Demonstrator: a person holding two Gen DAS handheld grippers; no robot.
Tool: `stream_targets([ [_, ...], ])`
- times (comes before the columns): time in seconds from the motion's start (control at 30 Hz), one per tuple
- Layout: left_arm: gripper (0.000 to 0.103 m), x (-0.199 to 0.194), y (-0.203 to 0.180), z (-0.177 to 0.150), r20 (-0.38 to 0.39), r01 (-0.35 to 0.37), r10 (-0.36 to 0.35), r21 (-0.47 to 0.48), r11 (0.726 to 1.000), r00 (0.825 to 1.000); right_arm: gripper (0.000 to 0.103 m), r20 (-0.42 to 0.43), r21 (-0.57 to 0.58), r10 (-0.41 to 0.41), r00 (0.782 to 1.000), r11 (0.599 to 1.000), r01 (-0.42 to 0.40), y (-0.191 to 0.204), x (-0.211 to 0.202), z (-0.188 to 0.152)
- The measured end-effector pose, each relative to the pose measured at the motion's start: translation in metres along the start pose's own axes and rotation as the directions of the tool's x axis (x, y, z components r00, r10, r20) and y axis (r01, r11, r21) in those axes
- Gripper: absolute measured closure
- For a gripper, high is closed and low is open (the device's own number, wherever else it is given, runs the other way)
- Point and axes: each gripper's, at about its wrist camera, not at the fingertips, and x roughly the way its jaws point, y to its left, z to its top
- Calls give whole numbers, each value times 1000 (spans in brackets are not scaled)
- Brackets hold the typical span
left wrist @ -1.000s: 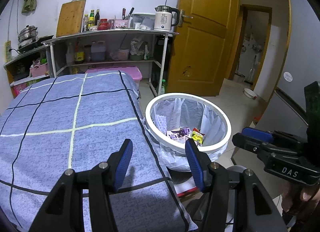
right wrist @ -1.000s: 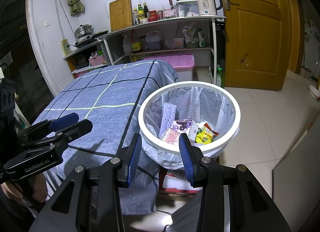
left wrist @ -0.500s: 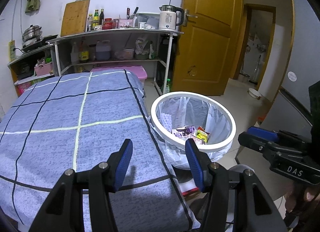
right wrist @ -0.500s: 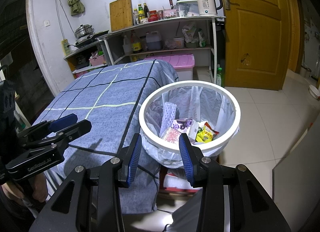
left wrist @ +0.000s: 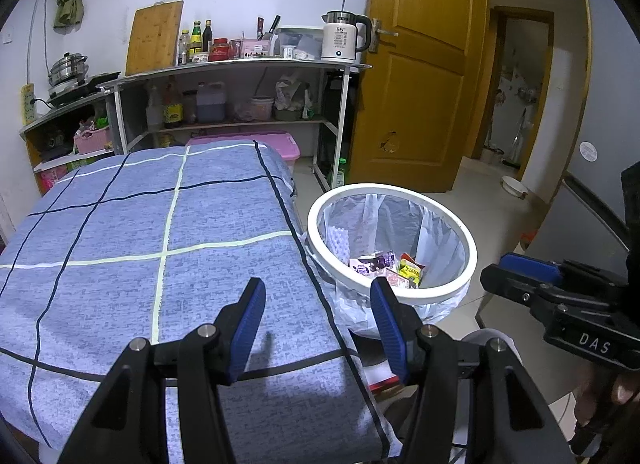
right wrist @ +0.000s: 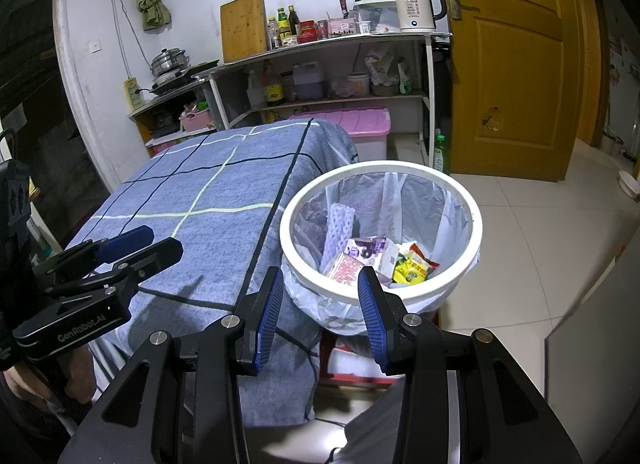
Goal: Collect trash
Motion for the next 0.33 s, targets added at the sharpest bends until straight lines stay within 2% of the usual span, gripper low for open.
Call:
stream_targets([
  [0.33,46,0,0,0,-1,0,0,1,1000,1000,63,0,0,0,1000,1000,0,0,0,0],
])
